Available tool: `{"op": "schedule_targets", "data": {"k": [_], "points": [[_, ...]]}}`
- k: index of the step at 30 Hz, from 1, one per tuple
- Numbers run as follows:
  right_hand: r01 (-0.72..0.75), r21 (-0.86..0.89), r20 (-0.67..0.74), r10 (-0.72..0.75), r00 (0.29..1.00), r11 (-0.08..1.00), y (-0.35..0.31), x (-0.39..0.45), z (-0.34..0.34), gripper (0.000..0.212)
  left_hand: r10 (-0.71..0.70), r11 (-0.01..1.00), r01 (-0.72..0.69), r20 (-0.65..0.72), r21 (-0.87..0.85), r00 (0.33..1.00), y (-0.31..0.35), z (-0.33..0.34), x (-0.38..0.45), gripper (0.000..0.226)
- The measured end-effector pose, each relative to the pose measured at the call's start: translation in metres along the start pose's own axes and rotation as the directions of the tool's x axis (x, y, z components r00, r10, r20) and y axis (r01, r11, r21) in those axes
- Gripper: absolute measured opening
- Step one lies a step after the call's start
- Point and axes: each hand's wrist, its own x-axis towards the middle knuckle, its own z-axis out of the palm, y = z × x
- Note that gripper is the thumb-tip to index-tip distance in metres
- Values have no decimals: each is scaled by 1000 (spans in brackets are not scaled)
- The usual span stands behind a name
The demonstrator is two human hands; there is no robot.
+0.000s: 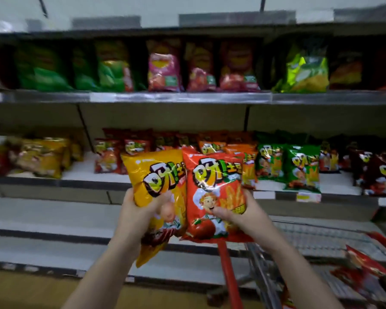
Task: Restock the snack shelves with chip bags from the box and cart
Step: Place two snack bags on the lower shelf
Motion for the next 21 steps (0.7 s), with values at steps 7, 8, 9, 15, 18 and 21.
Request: {"op": "schedule_targets", "data": {"k": [7,8,9,15,18,21], "points": [[87,-8,175,-84,981,996,-47,10,123,79,55,998,-58,-152,-17,987,28,-131,-10,61],[93,-12,205,-89,975,996,-52,13,138,79,56,998,-59,-173,-12,983,29,-147,-11,64],[103,-19,234,-96,968,994,-58,17,152,77,55,998,-57,-195,-4,979,31,-162,-11,70],[147,-8,371,-133,919,989,-86,53,229,66,53,998,-60,-310,-13,949,36,-238,14,78],[113,28,404,-115,907,993,-87,87,274,75,57,998,-66,-315,-17,947,30,-275,40,80],[69,80,441,-97,892,994,-81,126,324,68,46,996,-68,-354,-50,934,21,-316,72,70]]}}
